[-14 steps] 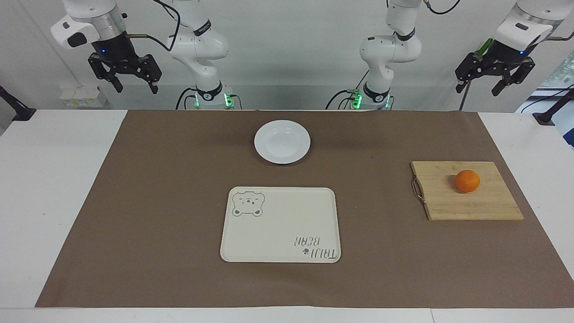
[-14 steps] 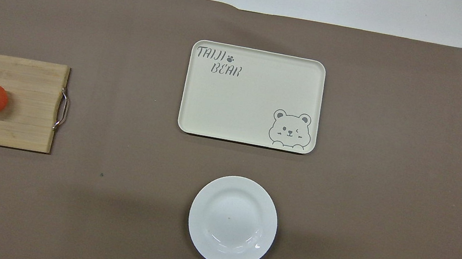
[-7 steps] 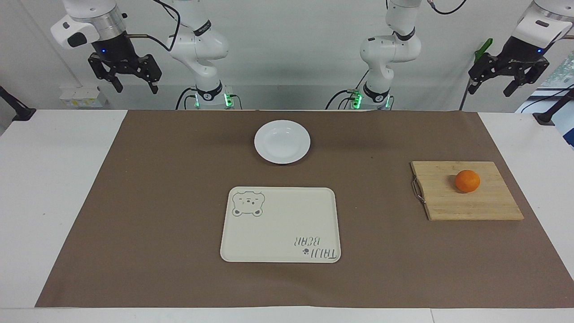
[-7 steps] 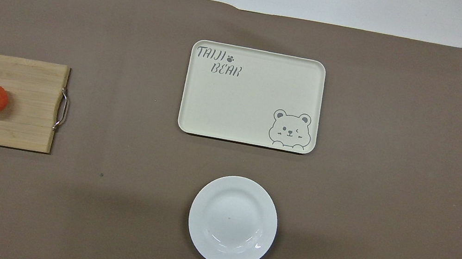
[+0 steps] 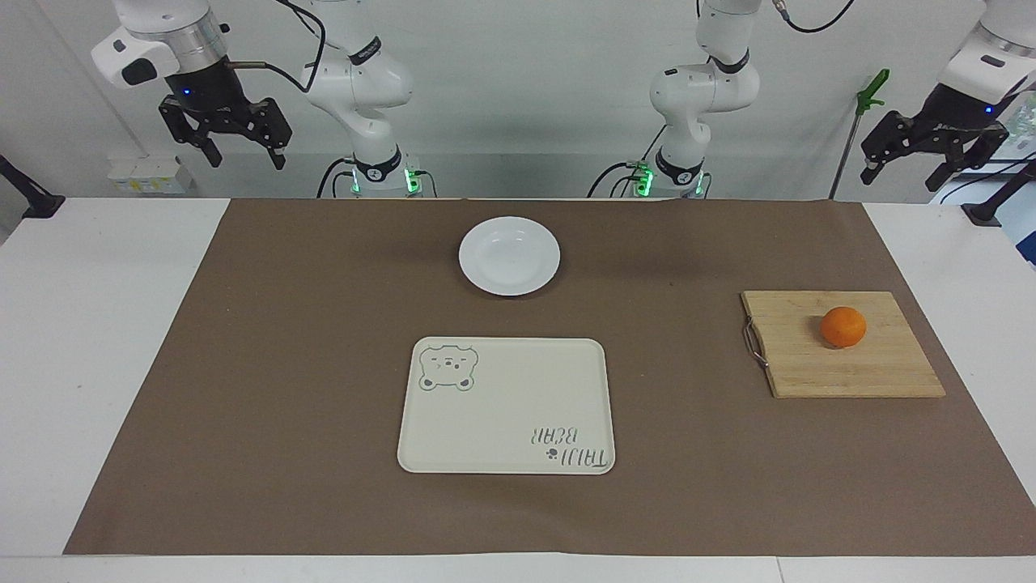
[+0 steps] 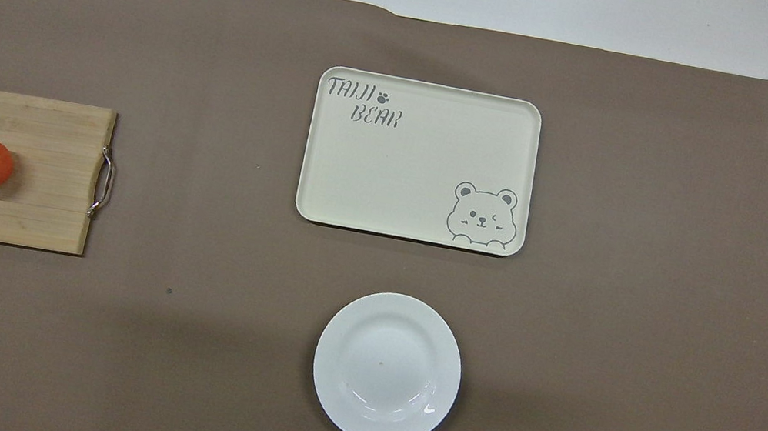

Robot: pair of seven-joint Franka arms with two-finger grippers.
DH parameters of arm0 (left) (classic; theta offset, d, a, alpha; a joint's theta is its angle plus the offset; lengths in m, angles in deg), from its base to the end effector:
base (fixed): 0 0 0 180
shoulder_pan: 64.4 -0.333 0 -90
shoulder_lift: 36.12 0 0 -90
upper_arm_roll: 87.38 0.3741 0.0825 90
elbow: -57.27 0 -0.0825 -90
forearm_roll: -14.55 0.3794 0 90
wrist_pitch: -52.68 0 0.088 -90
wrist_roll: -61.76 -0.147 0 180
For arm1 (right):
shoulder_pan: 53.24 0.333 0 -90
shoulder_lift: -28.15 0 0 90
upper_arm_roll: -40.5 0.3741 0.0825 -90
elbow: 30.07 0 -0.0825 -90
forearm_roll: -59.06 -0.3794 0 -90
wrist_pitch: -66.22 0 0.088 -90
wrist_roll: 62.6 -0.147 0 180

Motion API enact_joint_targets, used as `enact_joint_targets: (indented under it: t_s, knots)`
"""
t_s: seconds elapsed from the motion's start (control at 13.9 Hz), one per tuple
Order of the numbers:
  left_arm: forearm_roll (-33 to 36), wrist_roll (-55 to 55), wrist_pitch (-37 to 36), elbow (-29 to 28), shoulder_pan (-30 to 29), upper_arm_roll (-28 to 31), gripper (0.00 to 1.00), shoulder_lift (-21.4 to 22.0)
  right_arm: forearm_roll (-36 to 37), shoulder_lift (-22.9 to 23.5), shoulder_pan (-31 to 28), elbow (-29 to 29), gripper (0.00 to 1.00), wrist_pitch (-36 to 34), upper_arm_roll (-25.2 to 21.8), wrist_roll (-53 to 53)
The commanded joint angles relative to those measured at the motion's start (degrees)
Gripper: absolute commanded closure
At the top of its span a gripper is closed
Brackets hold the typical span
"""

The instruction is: Place orange and plate with both arms

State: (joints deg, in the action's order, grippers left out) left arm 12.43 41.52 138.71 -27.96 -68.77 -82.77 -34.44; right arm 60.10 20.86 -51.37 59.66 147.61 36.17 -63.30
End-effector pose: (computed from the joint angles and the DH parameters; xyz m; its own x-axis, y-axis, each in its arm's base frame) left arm 0.5277 0.0785 0.6910 0.9788 -0.1977 0.0541 -0.1991 -0.9797 0.0217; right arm 0.4843 -0.0269 0.6975 0.9982 -0.0570 -0.0186 -0.0569 -0.9983 0.0086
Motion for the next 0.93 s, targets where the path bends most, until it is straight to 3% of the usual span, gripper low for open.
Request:
enact_joint_targets:
  t_s: [0.0, 0.36, 0.65, 0.86]
  knots:
    - [-1.0, -4.5, 3.3, -2.3, -2.7, -0.3, 0.0, -0.8, 0.2, -0.6, -0.5, 0.4, 0.0, -0.1, 0.4, -0.9]
    - [-1.0, -11.2, 14.0, -8.5, -6.8, -0.3, 0.0, -3.3, 0.2, -0.6, -0.5, 0.4, 0.0, -0.1, 0.4, -0.9]
    - [-1.0, -11.6, 22.5, -15.9, -6.2, -0.4, 0.0, -3.8, 0.2, -0.6, -0.5, 0.4, 0.0, -0.1, 0.4, -0.9]
    - [-1.0, -11.7, 26.4, -18.2, -6.4, -0.4, 0.0, -6.1, 0.2, -0.6, -0.5, 0.4, 0.0, -0.1, 0.4, -0.9]
